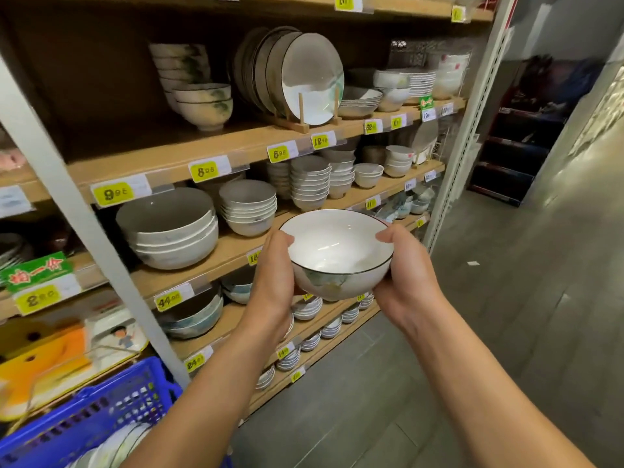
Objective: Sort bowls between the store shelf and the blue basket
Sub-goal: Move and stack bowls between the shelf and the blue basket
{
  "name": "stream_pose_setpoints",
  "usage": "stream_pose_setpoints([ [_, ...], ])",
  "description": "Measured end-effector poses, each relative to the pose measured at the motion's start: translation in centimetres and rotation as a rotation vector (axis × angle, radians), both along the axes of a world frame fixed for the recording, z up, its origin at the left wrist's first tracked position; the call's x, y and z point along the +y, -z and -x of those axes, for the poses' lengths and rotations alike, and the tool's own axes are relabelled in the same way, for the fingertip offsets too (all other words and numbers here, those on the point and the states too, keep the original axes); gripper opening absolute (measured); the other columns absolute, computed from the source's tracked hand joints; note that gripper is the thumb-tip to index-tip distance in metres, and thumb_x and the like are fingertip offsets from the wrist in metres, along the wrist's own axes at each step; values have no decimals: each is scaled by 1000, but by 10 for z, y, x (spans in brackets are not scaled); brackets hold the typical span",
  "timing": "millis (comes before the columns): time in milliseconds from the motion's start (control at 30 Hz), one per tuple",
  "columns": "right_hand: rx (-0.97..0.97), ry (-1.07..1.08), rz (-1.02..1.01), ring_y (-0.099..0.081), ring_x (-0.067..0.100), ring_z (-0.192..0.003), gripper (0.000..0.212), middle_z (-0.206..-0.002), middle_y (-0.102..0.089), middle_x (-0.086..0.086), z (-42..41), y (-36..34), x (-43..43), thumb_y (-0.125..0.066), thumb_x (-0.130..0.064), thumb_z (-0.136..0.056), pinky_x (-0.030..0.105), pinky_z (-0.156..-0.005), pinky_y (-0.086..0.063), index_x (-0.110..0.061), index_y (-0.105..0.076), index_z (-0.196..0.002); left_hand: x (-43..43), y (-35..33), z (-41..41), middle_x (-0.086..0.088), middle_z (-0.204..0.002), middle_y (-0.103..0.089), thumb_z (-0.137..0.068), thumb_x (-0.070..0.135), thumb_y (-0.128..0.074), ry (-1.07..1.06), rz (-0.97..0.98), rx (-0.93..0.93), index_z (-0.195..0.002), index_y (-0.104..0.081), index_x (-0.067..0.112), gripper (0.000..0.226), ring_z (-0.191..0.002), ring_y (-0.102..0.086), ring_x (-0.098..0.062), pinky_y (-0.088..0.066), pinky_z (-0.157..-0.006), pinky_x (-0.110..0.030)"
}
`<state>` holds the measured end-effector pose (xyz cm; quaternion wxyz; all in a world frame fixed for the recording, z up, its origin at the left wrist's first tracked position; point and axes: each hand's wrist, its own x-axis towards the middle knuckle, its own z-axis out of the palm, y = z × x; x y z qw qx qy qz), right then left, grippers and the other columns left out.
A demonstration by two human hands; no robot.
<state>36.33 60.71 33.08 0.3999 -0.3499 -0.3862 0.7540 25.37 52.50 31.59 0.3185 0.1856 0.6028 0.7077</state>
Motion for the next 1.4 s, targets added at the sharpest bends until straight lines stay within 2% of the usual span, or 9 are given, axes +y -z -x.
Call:
stream_pose_setpoints([
  [233,-10,-31,9,-63,35,-100,29,-108,-70,16,69,-4,56,-45,-9,-84,44,-83,-51,-7,-64,-106,49,-2,60,-3,-108,-70,-75,43,-42,-87,-51,11,-99,-66,28,37,-107,-62,-25,-49,-90,-44],
  [400,47,-140,-70,-67,29,-97,33,-102,-75,9,134,-15,98,-40,-9,-85,41,-83,-55,-14,-70,-101,86,-12,124,2,-78,-72,-92,30,-40,-147,-142,17,-90,-65,26,25,-93,-63,-19,-54,-63,-28],
  [533,65,-169,-99,-65,32,-103,38,-109,-73,10,181,-36,132,-42,-13,-85,45,-88,-52,-11,-67,-113,112,-35,166,-16,-95,-66,-79,38,-44,-155,-163,88,-92,-62,21,28,-102,-59,-31,-48,-84,-44],
  [733,124,-244,-77,-66,31,-98,35,-104,-73,12,235,-55,166,-43,-12,-85,39,-76,-57,-9,-63,-114,138,-55,216,-2,-112,-67,-76,43,-46,-145,-147,130,-101,-67,27,36,-112,-57,-21,-43,-104,-50],
  [833,137,-307,-65,-65,34,-103,43,-113,-70,16,257,-64,183,-42,-12,-85,40,-73,-59,-7,-60,-123,147,-63,236,-1,-112,-67,-88,34,-47,-147,-160,119,-102,-64,31,22,-111,-59,-22,-47,-100,-54],
  [1033,111,-544,-19,-63,38,-108,50,-122,-64,22,301,-79,229,-41,-11,-84,46,-82,-57,-1,-53,-131,159,-83,277,-14,-122,-65,-89,25,-46,28,-202,-112,-122,-57,21,35,-114,-61,-37,-49,-89,-63],
  [1167,48,-835,-18,-70,32,-67,36,-83,-71,20,327,-92,251,-36,-13,-85,36,-57,-59,4,-66,-98,167,-96,295,-16,-117,-68,-86,27,-41,22,-162,-149,-126,-60,15,45,-102,-63,-37,-56,-74,-56],
  [1233,51,-913,-27,-70,32,-65,38,-81,-71,21,338,-98,257,-36,-14,-86,38,-56,-59,4,-70,-87,173,-98,298,-15,-113,-70,-83,24,-42,-87,-172,-149,-123,-61,16,45,-99,-64,-38,-55,-73,-59],
  [1400,236,-645,-157,-66,16,-78,20,-76,-70,-1,354,-85,261,-50,-23,-87,29,-66,-51,-13,-67,-91,194,-98,296,-9,-97,-74,-85,24,-41,-373,-227,-130,-113,-64,19,37,-91,-67,-32,-58,-64,-54],
])
